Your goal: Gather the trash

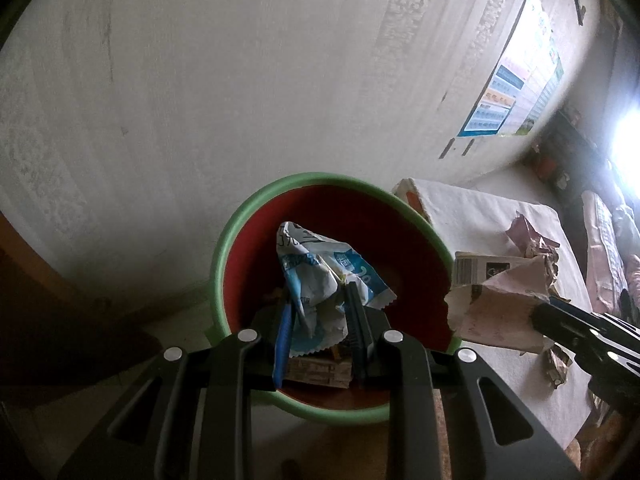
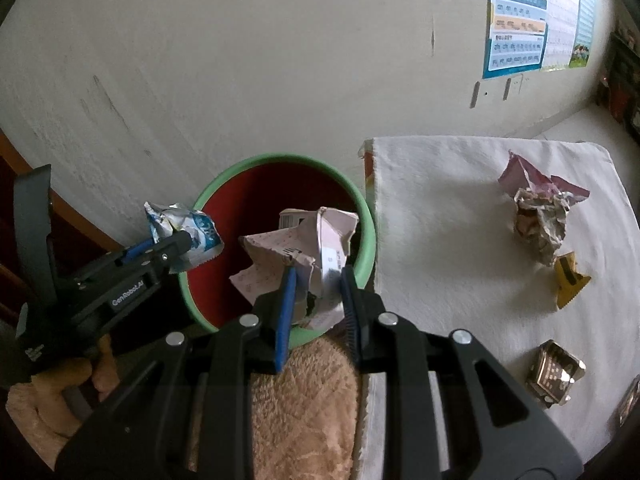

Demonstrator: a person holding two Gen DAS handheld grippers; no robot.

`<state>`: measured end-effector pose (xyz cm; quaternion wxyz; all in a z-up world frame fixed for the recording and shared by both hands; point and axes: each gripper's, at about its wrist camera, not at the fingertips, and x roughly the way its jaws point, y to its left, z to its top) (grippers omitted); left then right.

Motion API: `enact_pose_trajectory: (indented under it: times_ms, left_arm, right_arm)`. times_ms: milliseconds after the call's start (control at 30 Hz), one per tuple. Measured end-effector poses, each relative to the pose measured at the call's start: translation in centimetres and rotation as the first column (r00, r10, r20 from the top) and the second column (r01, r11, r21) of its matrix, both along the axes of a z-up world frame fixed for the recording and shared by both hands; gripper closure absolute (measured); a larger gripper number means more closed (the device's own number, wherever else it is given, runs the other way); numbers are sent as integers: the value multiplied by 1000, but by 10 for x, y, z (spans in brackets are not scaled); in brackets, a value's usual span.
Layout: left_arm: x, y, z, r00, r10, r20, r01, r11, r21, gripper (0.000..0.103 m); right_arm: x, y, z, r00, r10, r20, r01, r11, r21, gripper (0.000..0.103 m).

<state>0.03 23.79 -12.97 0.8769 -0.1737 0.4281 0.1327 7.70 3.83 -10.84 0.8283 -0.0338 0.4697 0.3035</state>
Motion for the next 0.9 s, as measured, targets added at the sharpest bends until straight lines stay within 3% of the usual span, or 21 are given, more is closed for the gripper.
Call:
enact_pose_trajectory:
  times_ms: [300, 400, 467, 533, 633, 700, 767, 900]
  left_arm:
    - [0, 1, 1, 1000, 2, 6, -2, 1000, -3, 80]
    - [1, 0, 1, 1000, 15, 0, -15, 1000, 2, 66]
    - [1, 1, 0, 999, 36, 6, -36, 999, -10, 57]
    - [1, 2, -2, 999, 42, 2, -42, 999, -19, 54]
    - [1, -1, -2, 999, 40, -7, -40, 999, -5, 52]
    - [2, -4, -1, 999, 33, -10, -33, 999, -1, 52]
    - [1, -9, 2, 1000, 16, -9, -16, 1000, 8, 52]
    - [3, -19, 6, 1000, -14, -12, 14, 999, 30, 52]
  right_arm:
    - [-2, 11, -3, 1000, 12, 3, -12, 1000, -21, 79]
    - [-1, 14, -5, 1000, 13, -16, -13, 1000, 8, 78]
    - [1, 13, -6, 999, -1, -34, 2, 1000, 30, 64]
    - [0, 8, -5, 999, -19, -30, 21, 999, 50, 57]
    - [0, -3, -4, 999, -35, -33, 37, 997, 63, 55]
    - [1, -18, -4, 998, -53, -28, 55, 996, 66, 48]
    - [4, -45, -9, 997, -82, -10, 82, 996, 37, 37]
    - [17, -104, -31, 990, -143, 18, 144, 980, -135, 36]
